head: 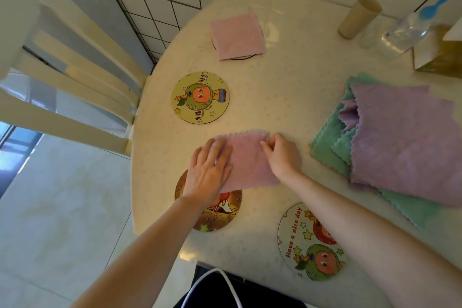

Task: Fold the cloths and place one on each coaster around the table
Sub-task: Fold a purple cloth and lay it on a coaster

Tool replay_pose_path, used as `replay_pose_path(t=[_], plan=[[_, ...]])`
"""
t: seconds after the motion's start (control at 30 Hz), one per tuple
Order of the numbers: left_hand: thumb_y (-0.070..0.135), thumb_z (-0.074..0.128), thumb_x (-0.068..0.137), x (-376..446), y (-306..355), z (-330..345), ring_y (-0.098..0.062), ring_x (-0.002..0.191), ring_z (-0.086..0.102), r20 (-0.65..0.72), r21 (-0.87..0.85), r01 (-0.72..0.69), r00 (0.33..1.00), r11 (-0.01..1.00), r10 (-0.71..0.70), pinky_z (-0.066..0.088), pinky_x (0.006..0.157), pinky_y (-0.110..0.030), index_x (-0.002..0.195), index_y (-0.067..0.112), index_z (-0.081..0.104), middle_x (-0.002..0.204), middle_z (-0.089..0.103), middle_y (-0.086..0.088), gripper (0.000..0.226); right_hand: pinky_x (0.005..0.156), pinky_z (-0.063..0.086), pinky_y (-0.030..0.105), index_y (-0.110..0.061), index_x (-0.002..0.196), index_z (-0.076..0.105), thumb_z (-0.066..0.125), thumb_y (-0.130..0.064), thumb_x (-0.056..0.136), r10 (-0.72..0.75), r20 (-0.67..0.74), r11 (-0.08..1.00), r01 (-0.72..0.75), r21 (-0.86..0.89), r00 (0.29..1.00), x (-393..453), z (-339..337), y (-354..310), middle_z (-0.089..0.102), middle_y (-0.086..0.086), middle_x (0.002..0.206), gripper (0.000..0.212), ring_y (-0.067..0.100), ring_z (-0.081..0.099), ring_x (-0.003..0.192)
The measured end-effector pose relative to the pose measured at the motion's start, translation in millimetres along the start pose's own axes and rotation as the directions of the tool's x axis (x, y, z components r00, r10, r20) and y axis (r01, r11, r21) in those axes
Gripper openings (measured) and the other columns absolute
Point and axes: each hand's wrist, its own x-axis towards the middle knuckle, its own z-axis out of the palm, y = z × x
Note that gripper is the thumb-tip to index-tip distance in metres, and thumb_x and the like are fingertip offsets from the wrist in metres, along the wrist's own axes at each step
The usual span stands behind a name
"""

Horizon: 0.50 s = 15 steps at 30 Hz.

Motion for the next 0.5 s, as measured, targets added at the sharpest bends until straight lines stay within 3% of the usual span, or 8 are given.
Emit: replay_pose_path(t=[0.1,0.2,0.3,0.4,0.5], plan=[[0.058,0.024,0.095,-7.1,-8.8,8.1,-0.029,0.146,0.013,0.147,0.070,-0.048,0.988,0.996,0.037,0.019,0.114,-0.054,0.151,0.015,0.023,0.159,0.017,-0.007,0.071,0.057,0.049,0.035,-0.016,0.081,0.053,0.056,-0.044,0.089,-0.024,0.011,0.999,0.024,0.024,1.000,1.9,-6.8,1.5,0.063,0.000,0.074,0.030,0.021,0.061,0.067],[0.070,0.023,0.088,-11.3,-11.6,11.6,-0.031,0.146,0.007,0.217,0.115,-0.037,0.976,0.993,0.012,0.015,0.113,-0.058,0.152,0.015,0.015,0.160,0.010,-0.006,0.085,0.064,0.053,0.039,-0.014,0.090,0.053,0.056,-0.048,0.087,-0.029,0.035,1.000,0.029,0.012,0.999,-4.7,-10.7,-1.4,0.065,0.003,0.087,0.035,0.022,0.062,0.076],[0.072,0.022,0.086,-10.7,-8.0,11.4,-0.034,0.146,0.008,0.241,0.122,-0.010,0.970,0.992,-0.020,0.014,0.112,-0.058,0.152,0.014,0.014,0.160,0.009,-0.006,0.088,0.069,0.052,0.038,-0.009,0.114,0.046,0.059,-0.060,0.079,-0.076,0.054,0.994,0.080,-0.077,0.996,-29.0,-7.7,-5.3,0.055,0.007,0.109,0.063,0.026,0.058,0.093],[0.073,0.022,0.085,-10.9,-6.9,9.0,-0.035,0.146,0.005,0.265,0.135,-0.002,0.964,0.991,-0.034,0.014,0.112,-0.059,0.153,0.014,0.011,0.161,0.005,-0.006,0.090,0.070,0.051,0.036,-0.012,0.141,0.023,0.063,-0.066,0.071,-0.187,0.058,0.947,0.196,-0.255,0.981,-56.3,1.5,-2.8,0.042,0.010,0.124,0.097,0.028,0.048,0.106],[0.075,0.019,0.085,-11.6,-9.2,5.8,-0.035,0.146,0.002,0.282,0.146,-0.021,0.959,0.989,-0.021,0.012,0.113,-0.058,0.153,0.016,0.006,0.161,0.001,-0.005,0.091,0.066,0.051,0.035,-0.010,0.143,0.022,0.067,-0.063,0.069,-0.223,0.025,0.930,0.220,-0.295,0.975,-64.9,5.9,6.9,0.045,0.013,0.123,0.102,0.029,0.049,0.104]])
